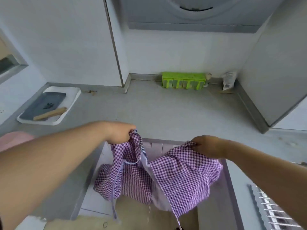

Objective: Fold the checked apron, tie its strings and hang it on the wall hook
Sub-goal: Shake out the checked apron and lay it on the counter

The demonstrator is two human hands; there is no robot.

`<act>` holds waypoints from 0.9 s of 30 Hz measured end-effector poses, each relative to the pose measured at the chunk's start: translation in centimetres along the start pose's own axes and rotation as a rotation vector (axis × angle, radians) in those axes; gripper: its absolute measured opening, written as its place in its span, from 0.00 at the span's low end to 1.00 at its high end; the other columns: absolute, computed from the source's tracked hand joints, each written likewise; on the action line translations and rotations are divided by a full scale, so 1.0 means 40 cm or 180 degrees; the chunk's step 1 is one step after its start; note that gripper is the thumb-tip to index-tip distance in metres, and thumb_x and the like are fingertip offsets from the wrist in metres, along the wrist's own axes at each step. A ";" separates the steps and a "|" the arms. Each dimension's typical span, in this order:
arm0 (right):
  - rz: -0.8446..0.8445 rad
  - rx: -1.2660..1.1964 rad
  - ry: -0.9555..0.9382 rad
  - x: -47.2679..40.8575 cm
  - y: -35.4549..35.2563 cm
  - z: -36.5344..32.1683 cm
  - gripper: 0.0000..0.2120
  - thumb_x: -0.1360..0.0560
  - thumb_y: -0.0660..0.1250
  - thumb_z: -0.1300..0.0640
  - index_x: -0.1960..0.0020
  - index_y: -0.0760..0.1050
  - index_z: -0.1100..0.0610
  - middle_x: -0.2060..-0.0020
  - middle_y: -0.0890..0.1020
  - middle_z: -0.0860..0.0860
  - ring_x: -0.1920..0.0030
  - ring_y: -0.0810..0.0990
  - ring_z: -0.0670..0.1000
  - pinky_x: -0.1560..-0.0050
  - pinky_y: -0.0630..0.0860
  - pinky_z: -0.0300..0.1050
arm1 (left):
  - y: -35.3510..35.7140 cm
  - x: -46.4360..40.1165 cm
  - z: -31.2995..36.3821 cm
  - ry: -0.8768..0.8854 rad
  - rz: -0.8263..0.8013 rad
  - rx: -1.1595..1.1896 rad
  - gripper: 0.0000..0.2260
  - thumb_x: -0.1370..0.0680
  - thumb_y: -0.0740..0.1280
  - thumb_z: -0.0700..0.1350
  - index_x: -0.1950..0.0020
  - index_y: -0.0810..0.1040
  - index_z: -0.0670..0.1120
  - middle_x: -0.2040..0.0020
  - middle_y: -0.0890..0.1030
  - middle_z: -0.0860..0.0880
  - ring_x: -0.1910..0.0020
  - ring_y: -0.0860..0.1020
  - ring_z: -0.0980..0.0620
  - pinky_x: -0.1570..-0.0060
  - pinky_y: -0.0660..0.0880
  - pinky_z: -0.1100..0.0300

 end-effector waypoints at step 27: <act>0.2263 -0.0173 0.0365 -0.311 -0.636 0.199 0.13 0.17 0.59 0.48 0.48 0.78 0.55 0.51 0.83 0.59 0.52 0.79 0.59 0.51 0.77 0.51 | -0.566 -0.306 -0.087 -0.0083 0.2202 0.0977 0.15 0.12 0.55 0.57 0.48 0.75 0.50 0.55 0.78 0.52 0.57 0.76 0.54 0.57 0.70 0.55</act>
Point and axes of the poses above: each hand's wrist, its own x-axis away from the middle knuckle, its own y-axis out of the palm, z = x × y, the point moved 8 cm from there along -x, towards the middle knuckle
